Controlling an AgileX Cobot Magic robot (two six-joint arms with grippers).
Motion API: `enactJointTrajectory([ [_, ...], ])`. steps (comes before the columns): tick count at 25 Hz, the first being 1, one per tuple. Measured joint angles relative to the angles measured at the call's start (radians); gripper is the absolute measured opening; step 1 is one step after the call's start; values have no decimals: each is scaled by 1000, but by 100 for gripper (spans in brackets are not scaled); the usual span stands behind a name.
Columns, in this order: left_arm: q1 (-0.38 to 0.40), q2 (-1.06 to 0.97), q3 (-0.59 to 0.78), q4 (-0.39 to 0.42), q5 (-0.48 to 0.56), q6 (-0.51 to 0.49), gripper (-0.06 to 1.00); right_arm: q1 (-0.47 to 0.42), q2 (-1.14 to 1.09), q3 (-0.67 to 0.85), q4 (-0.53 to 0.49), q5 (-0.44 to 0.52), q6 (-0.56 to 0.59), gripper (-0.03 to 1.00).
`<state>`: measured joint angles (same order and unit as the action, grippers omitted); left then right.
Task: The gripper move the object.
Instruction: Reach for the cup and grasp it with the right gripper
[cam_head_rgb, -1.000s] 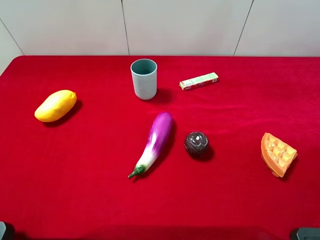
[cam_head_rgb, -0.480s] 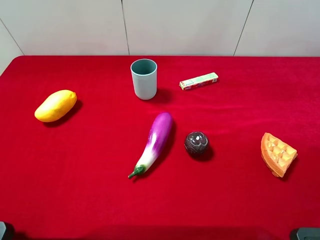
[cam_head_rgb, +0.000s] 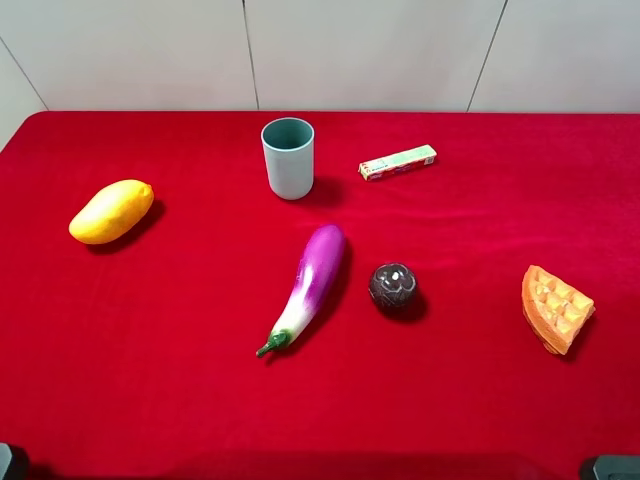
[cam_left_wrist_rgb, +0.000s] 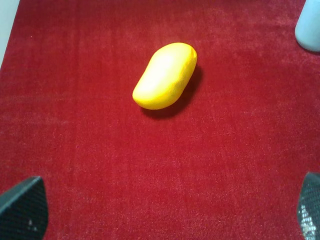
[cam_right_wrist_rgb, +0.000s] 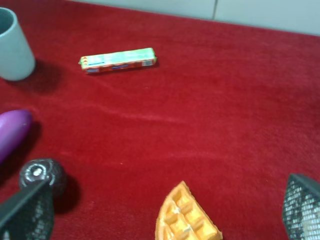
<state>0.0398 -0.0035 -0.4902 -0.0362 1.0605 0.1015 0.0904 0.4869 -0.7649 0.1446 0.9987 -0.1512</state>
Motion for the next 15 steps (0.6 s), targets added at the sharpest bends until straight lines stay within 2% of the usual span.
enactJointTrajectory([
  [8,0,0,0,0,0,0,99,112,285,-165,4,9,-6,69],
  [15,0,0,0,0,0,0,99,261,537,-308,4,15,-6,69],
])
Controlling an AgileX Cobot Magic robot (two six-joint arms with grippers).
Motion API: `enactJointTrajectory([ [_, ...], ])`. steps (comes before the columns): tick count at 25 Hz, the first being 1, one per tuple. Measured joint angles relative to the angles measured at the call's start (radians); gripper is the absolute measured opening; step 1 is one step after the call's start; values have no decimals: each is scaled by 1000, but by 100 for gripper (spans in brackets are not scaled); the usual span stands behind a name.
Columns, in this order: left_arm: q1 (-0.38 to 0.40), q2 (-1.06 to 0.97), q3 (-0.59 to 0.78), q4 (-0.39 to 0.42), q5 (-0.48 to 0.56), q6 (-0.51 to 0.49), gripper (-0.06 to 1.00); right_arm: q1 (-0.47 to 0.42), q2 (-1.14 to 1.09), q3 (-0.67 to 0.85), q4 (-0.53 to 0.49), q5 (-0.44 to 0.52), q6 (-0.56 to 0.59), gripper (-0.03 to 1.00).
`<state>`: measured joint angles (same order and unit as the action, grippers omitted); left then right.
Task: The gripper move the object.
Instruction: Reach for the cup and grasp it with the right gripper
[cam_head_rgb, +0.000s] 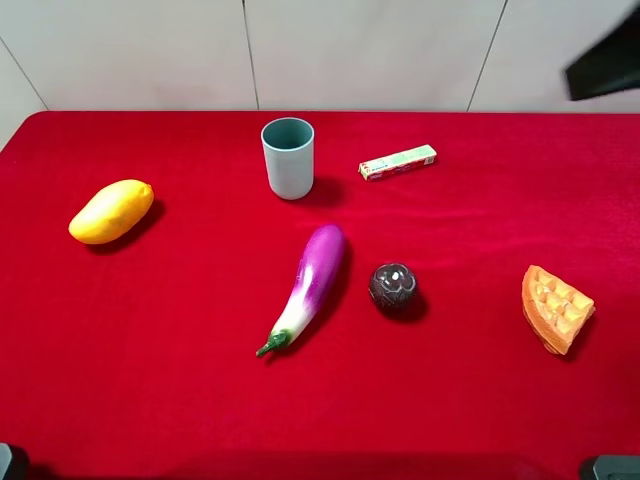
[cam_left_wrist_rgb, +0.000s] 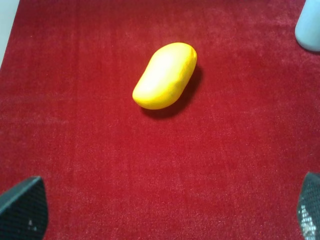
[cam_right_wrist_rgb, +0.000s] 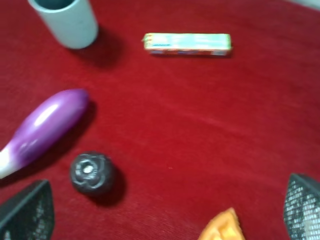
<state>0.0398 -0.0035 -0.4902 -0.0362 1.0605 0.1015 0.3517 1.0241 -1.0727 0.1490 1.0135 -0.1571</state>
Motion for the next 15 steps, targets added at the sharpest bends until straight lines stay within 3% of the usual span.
enactJointTrajectory([
  [6,0,0,0,0,0,0,99,117,208,-152,0,17,28,69],
  [15,0,0,0,0,0,0,99,209,509,-441,-2,118,98,69],
])
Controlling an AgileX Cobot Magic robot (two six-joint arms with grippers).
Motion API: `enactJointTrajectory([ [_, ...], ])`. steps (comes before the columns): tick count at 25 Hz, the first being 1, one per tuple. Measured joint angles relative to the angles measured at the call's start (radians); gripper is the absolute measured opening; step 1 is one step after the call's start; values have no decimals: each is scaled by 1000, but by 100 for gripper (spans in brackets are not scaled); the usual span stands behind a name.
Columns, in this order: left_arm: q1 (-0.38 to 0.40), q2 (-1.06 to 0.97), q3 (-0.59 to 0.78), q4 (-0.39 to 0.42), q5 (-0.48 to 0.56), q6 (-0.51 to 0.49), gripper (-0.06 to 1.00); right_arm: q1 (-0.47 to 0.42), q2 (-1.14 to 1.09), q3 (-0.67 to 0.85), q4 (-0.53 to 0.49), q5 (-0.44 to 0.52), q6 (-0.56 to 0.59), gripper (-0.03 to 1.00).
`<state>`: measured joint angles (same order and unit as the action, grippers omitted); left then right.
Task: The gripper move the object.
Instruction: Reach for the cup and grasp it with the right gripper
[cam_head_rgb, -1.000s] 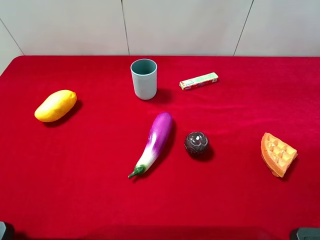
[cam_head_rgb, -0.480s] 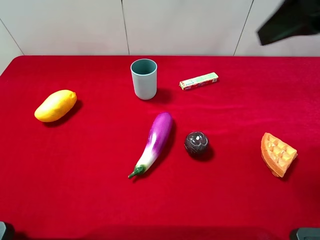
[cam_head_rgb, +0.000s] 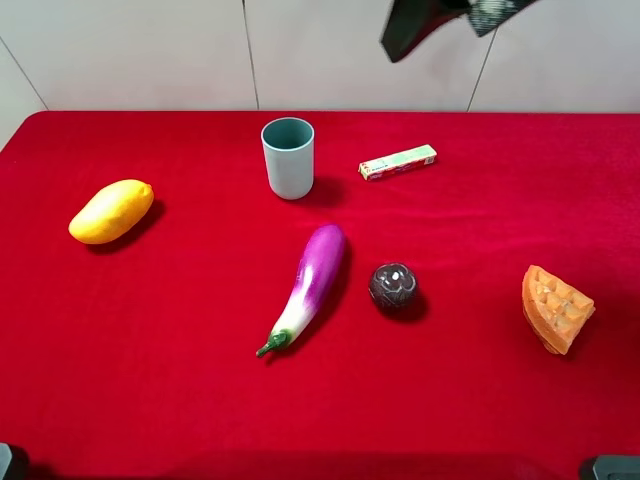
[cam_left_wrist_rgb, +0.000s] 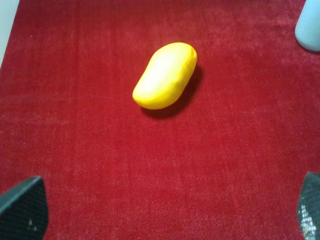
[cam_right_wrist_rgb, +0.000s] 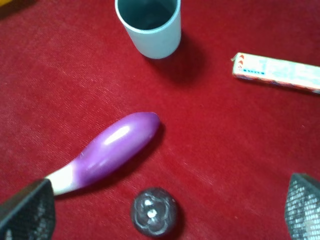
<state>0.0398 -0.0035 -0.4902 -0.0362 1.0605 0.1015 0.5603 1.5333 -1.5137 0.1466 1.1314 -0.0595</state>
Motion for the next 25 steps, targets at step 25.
enactJointTrajectory([
  [25,0,0,0,0,0,0,99,22,546,-532,35,80,122,69],
])
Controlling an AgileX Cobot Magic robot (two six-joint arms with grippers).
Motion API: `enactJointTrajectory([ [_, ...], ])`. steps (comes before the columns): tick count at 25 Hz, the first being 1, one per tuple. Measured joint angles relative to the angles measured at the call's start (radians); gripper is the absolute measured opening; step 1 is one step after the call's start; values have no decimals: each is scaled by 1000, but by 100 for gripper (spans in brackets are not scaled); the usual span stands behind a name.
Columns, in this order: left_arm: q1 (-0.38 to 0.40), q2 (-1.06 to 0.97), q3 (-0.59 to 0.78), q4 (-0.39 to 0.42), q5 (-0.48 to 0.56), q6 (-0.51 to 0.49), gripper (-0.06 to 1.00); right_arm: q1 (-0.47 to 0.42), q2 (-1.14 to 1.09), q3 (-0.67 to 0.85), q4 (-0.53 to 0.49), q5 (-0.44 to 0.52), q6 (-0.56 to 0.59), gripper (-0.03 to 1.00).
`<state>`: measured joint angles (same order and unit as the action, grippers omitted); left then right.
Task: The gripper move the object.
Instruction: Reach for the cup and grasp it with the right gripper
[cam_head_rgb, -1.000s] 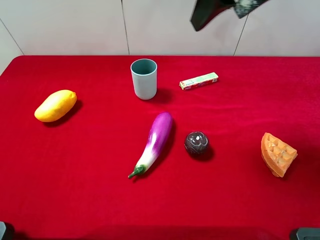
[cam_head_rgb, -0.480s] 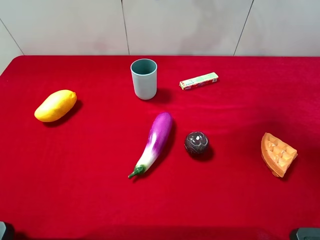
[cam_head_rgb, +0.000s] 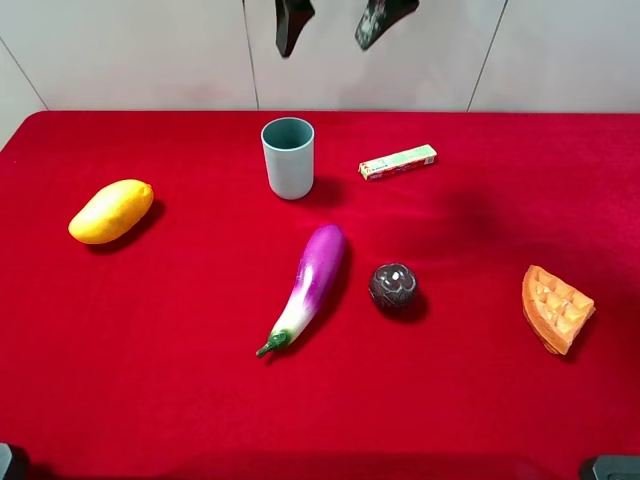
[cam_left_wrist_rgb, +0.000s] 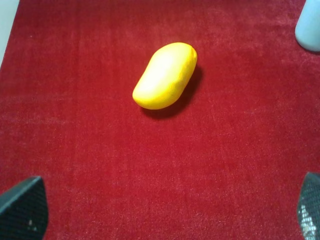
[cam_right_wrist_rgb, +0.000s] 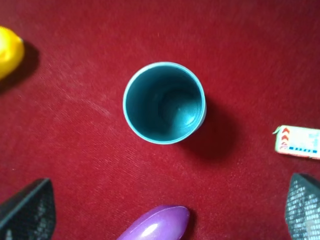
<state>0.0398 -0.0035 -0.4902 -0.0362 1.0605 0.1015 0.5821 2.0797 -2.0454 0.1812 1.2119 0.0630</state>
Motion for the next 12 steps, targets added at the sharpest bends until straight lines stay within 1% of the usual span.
enactJointTrajectory([
  [2,0,0,0,0,0,0,99,0,24,0,7,-11,0,69],
  [12,0,0,0,0,0,0,99,0,111,0,15,-127,0,69],
])
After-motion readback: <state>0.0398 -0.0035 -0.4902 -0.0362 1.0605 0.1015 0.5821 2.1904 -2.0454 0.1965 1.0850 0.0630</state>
